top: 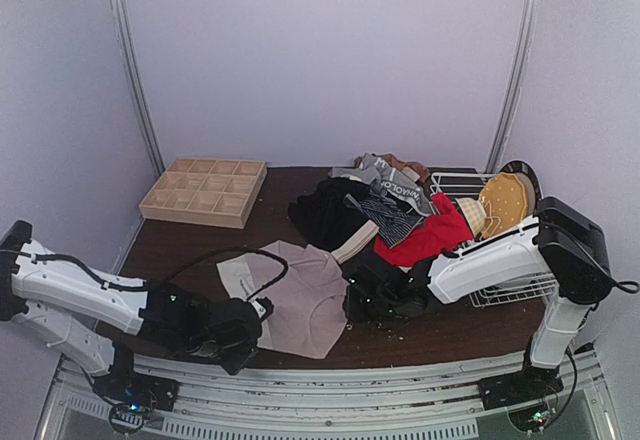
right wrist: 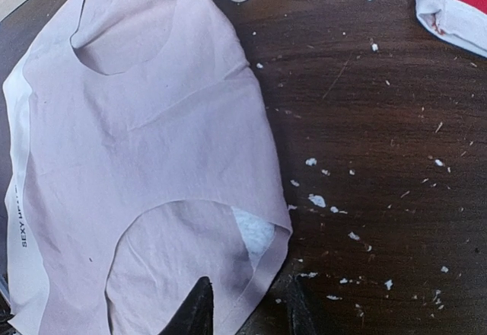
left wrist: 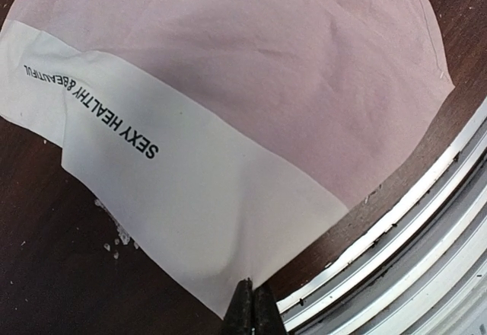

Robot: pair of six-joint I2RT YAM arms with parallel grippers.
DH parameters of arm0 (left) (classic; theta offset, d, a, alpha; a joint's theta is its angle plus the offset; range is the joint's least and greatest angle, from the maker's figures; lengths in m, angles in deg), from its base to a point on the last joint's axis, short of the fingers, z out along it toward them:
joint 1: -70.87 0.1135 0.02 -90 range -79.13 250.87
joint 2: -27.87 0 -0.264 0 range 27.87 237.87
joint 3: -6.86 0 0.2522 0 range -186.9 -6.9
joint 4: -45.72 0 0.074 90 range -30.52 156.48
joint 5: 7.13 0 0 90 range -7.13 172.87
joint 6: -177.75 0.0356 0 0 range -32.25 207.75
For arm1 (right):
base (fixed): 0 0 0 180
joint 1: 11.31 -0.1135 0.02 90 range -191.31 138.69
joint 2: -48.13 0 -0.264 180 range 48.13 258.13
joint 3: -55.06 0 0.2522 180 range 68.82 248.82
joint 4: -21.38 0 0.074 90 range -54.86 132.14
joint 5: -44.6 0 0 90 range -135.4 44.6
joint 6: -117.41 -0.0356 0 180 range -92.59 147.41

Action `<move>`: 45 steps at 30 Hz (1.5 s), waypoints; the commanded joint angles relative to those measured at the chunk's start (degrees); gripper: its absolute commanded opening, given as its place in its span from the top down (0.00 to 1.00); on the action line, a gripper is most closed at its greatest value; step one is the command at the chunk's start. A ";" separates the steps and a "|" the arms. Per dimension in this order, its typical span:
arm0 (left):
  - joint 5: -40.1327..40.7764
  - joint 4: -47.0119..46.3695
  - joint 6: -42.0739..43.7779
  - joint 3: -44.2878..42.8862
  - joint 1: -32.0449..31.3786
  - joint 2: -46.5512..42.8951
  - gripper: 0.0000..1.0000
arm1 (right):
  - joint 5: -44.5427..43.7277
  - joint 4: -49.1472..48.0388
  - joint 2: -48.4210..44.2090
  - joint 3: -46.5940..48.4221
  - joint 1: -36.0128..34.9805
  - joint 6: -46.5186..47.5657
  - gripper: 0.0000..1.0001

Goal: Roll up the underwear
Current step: Pick up the underwear from the center of the board.

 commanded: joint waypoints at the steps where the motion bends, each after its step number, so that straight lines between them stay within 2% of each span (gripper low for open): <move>1: 2.22 1.44 -1.29 -1.25 -0.25 -2.58 1.00 | -0.59 2.62 -2.91 -1.25 -0.41 0.54 0.65; 6: 4.67 2.67 -1.97 -2.67 -0.25 -3.89 1.00 | -0.84 4.09 -7.41 -2.53 -3.22 2.21 0.59; 11: 5.85 2.98 -1.72 -5.25 0.70 -3.51 1.00 | -0.08 1.56 -9.87 -5.68 -4.35 -0.36 0.58; 15: 4.71 2.48 -1.28 -6.83 3.84 -2.84 1.00 | 1.58 -0.21 -9.60 -5.89 -4.96 -0.27 0.58; 23: 1.67 1.80 1.28 -8.84 10.35 -4.22 1.00 | -0.71 0.48 -9.16 -4.66 -5.43 3.16 0.58; 33: -2.05 0.87 3.68 -9.96 19.42 -3.74 1.00 | 1.38 0.63 -5.54 1.96 -5.37 15.42 0.56; 36: -2.18 1.26 4.35 -11.15 20.41 -3.00 1.00 | 2.82 -0.09 -5.18 3.16 -5.40 21.01 0.53; 41: -2.18 2.10 5.54 -14.08 20.66 -0.87 1.00 | 4.48 -3.62 -6.39 2.52 -5.45 29.74 0.40; 45: -1.50 2.48 6.11 -15.17 20.67 0.28 1.00 | 4.74 -2.95 -5.65 3.39 -7.15 37.94 0.37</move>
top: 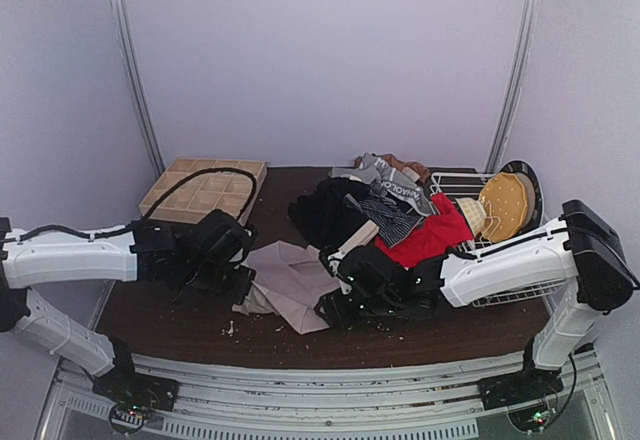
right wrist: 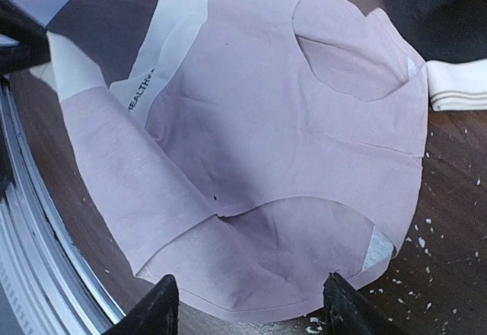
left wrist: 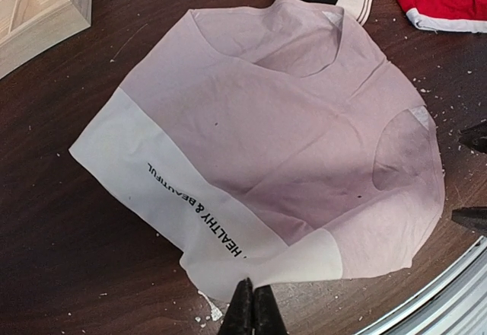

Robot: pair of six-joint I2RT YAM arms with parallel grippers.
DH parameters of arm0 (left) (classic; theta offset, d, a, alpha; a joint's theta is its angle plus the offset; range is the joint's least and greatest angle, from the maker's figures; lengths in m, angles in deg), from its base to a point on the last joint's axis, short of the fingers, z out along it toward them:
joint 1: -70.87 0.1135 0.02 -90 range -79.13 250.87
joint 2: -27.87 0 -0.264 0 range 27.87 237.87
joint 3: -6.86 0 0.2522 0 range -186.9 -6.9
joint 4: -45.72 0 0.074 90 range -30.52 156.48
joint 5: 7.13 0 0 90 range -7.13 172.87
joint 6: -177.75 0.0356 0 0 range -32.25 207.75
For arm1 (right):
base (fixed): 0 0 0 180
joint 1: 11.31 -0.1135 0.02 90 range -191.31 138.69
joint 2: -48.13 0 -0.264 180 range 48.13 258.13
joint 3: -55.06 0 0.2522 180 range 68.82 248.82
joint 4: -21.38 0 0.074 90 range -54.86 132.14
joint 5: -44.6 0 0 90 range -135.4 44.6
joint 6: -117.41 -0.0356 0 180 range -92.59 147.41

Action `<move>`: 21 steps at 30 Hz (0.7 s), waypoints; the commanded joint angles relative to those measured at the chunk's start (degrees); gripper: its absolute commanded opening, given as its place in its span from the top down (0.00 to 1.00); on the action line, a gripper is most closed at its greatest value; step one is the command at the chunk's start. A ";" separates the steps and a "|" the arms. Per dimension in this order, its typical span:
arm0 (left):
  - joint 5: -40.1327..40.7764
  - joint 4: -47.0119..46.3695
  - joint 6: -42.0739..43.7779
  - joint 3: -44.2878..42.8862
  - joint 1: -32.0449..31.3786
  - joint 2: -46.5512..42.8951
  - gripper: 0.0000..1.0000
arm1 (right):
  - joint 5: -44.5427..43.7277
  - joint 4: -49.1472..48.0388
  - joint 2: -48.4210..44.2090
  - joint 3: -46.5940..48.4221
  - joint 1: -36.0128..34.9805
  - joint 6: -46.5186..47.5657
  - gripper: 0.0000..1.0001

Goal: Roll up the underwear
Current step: Pick up the underwear from the center of the board.

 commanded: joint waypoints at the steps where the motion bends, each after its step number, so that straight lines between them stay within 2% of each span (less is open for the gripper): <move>1: 0.44 0.00 1.69 -2.24 0.42 1.61 1.00 | -0.25 0.28 0.72 1.87 -2.43 12.14 0.37; 6: 1.05 0.46 1.44 -2.85 1.54 2.22 1.00 | -7.68 1.09 4.25 3.70 -5.84 15.60 0.39; 12: 0.95 0.81 1.17 -3.48 2.60 2.51 1.00 | -13.09 -4.05 7.31 3.95 -9.76 18.55 0.38; 21: 0.54 1.19 0.79 -3.25 2.63 1.99 1.00 | -30.67 -5.46 14.27 8.06 -11.76 21.34 0.37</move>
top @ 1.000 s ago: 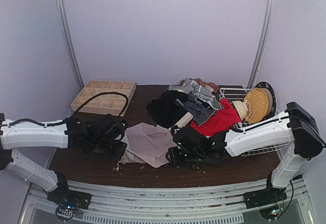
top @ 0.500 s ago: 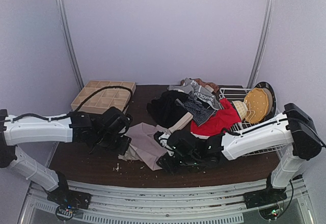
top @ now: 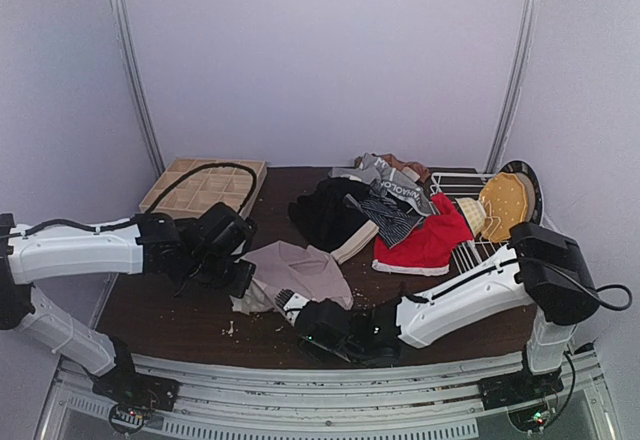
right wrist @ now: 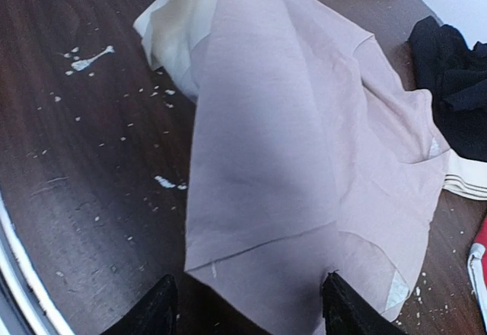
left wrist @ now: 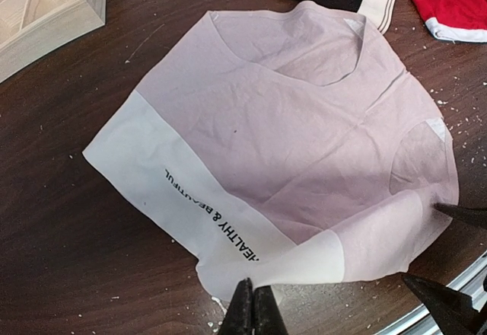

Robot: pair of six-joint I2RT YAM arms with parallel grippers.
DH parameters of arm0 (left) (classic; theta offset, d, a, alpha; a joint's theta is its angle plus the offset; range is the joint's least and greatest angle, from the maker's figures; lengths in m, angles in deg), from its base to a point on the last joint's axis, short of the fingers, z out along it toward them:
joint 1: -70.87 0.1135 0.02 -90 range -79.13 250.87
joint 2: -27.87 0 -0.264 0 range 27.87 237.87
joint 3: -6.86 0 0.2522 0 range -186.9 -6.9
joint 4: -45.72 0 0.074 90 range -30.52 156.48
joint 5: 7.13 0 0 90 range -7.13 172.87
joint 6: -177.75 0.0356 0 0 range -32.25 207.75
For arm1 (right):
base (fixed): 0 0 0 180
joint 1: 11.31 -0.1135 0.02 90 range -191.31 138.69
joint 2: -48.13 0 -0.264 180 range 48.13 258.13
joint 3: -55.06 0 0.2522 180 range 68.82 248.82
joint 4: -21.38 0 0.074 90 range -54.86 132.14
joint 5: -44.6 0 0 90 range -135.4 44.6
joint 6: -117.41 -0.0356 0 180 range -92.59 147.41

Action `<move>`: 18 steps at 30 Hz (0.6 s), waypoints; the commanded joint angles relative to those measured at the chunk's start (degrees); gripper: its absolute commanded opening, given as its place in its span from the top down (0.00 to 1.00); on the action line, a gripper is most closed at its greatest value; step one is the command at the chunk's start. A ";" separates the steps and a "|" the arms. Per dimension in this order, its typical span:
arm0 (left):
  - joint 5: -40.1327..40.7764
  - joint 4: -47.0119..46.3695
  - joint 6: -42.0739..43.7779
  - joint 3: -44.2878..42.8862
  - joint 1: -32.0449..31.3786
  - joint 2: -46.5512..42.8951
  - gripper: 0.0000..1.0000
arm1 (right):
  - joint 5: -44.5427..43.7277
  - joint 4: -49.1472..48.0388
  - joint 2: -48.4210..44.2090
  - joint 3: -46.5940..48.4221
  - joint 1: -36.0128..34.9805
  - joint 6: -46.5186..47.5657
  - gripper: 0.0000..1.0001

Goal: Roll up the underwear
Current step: Pick up the underwear from the center of the board.

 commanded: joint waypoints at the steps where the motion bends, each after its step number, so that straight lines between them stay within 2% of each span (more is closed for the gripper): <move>1: 0.07 -0.25 -0.07 -0.89 0.38 -0.23 1.00 | -12.17 -2.06 2.07 2.00 -0.24 2.45 0.38; 5: -0.42 -0.43 -0.29 -0.63 0.38 -0.22 1.00 | -16.68 -3.42 2.84 2.39 -0.20 3.38 0.44; 8: -0.65 -0.45 -0.51 -0.54 0.35 -0.20 1.00 | -18.07 -4.59 2.23 2.14 -0.26 3.86 0.56; 15: 0.13 0.26 -0.52 -0.36 0.38 -1.33 1.00 | -12.53 -8.37 -2.89 -1.29 -0.23 4.78 0.80; 18: 0.54 0.42 -0.52 -0.30 0.38 -1.91 1.00 | -11.92 -5.57 -2.19 0.83 -0.10 5.12 1.00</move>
